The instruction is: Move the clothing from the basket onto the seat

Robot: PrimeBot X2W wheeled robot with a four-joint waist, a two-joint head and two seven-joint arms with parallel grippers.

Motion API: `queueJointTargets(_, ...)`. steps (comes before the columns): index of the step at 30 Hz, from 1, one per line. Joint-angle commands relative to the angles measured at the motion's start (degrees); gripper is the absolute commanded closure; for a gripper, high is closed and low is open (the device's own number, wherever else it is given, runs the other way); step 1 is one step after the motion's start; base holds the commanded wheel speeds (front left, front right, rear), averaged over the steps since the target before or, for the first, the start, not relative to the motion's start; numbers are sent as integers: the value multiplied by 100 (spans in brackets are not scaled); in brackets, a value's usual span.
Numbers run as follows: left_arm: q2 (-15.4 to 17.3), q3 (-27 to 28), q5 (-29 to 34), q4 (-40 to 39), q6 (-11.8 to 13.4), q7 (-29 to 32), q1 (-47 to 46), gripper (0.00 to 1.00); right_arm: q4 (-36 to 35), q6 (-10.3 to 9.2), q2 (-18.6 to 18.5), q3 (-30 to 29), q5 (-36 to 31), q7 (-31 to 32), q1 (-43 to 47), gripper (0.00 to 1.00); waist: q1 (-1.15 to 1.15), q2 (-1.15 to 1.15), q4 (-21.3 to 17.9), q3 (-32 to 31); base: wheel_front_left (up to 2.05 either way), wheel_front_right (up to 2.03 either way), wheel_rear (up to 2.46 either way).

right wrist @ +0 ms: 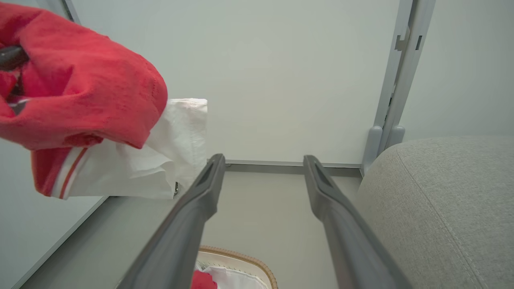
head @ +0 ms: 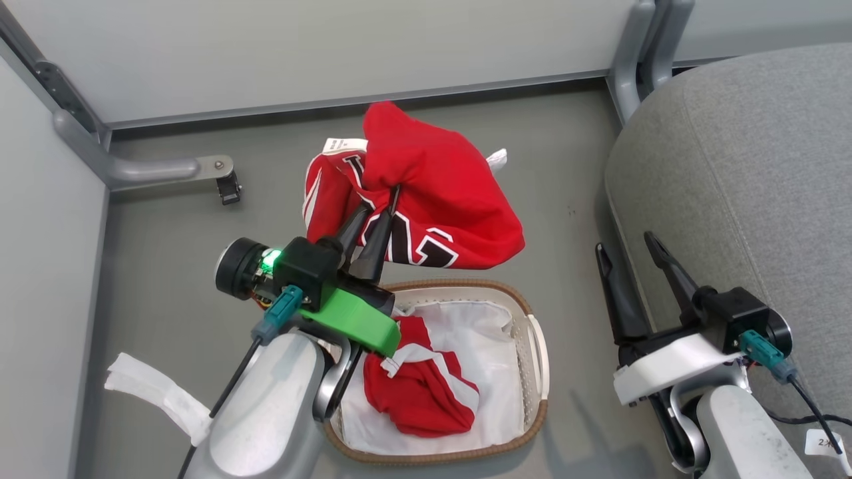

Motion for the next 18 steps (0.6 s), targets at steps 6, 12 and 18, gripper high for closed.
queueJointTargets(6, 21, -56, -47, -239, -25, -3, -4, 100, 71, -2, 17, -5, -15, -25, 221, 0, 0, 0, 26, -182, 0, 0, 0)
queueJointTargets(12, 22, -34, -86, -485, -25, -3, -18, 100, 91, -2, 42, 17, -28, -25, 305, 0, 0, 0, 23, -282, 0, 0, 0)
queueJointTargets(18, 21, -35, -35, -523, -25, -3, 111, 100, 106, -2, 52, 45, -7, -25, 319, 0, 0, 0, -8, -307, 0, 0, 0)
